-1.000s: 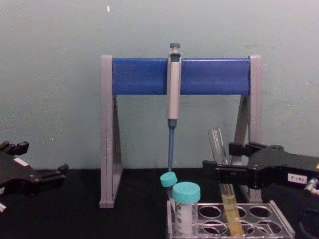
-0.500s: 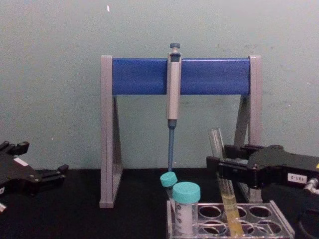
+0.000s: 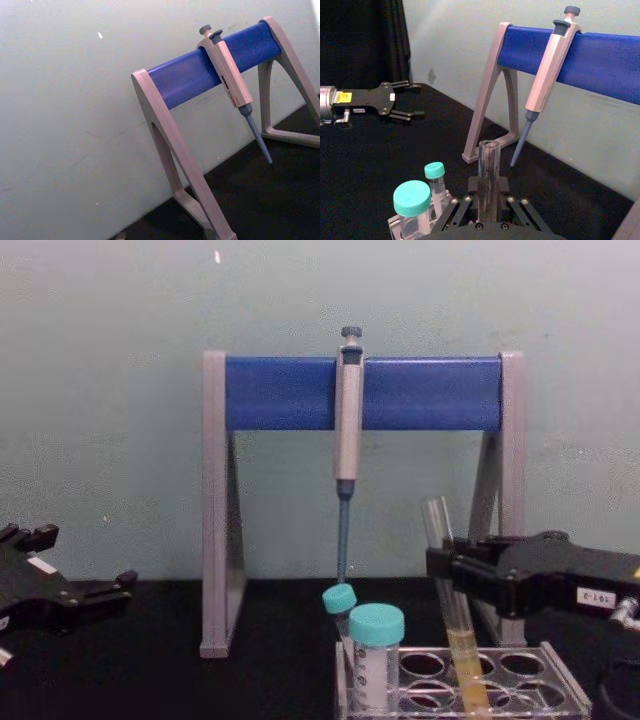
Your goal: Pick up the test tube from the test tube rack, shake it, then place it back into the test tube rack.
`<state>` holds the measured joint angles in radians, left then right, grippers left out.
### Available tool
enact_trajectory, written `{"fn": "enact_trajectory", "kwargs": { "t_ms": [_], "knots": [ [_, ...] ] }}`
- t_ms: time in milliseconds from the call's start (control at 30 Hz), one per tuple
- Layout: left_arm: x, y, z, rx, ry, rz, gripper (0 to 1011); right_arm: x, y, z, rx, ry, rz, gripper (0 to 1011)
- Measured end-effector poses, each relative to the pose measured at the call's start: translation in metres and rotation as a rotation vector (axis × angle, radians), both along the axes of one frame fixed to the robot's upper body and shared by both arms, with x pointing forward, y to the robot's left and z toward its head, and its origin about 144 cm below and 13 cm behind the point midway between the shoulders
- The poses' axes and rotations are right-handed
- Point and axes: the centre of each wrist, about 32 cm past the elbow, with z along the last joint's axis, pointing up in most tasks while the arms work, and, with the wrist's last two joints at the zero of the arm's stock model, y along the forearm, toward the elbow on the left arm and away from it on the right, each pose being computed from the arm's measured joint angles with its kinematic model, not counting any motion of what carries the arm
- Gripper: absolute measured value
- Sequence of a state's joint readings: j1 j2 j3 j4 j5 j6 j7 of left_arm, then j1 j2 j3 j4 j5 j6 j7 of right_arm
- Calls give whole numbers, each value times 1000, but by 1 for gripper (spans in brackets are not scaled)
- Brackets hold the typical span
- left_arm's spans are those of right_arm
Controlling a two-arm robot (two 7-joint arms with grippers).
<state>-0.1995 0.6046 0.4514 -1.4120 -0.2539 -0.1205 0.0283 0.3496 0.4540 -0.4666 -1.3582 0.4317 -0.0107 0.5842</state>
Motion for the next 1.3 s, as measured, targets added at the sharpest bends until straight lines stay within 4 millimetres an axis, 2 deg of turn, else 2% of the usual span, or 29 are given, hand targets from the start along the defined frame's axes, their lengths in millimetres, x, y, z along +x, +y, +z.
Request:
{"fn": "enact_trajectory", "kwargs": {
  "t_ms": [867, 1300],
  "knots": [
    [0, 0, 0, 0, 0, 0, 1001, -3, -1, 3, 15, -26, 5, 229],
    [0, 0, 0, 0, 0, 0, 1001, -3, -11, 20, 182, -84, 21, 228]
  ]
}}
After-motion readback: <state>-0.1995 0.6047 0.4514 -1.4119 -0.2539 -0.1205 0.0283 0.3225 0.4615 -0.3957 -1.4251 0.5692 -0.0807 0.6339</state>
